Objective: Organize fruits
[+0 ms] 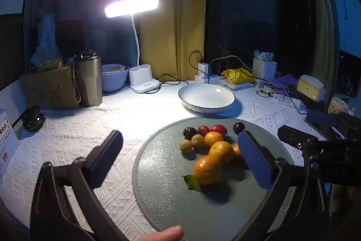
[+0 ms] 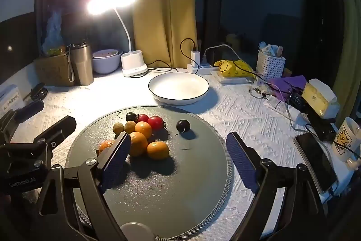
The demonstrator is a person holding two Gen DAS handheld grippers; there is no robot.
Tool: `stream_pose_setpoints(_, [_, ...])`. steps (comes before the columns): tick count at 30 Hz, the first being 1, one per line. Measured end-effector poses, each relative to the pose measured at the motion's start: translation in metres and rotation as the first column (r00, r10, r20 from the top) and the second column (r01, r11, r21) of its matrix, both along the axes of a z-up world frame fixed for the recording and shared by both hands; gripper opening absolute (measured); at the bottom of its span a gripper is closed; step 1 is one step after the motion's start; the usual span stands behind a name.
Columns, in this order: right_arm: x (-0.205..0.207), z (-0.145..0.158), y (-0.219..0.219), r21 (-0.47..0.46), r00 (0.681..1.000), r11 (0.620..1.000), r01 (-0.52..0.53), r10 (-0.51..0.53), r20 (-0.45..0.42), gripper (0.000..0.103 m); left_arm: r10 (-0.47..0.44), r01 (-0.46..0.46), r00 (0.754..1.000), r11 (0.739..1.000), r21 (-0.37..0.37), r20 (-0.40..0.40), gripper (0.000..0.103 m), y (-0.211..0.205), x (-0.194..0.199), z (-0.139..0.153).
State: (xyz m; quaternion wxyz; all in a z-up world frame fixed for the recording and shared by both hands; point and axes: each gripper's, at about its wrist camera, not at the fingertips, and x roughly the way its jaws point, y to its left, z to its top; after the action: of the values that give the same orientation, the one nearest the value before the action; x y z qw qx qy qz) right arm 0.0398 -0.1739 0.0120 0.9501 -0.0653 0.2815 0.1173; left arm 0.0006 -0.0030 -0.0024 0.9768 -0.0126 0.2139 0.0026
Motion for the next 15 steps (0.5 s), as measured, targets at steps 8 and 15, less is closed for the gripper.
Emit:
stream_pose_setpoints(8, [0.007,-0.007,0.003,0.008,0.999,1.000,-0.005,0.005,-0.041,0.089,-0.013,0.013,1.000,1.000,-0.027,-0.003,0.103,-0.010,0.003,-0.001])
stream_pose_setpoints(15, [0.011,-0.010,0.004,0.007,0.999,1.000,-0.008,0.008,-0.050,0.089,-0.028,0.028,0.999,0.998,-0.060,-0.015,0.103,0.004,0.011,-0.006])
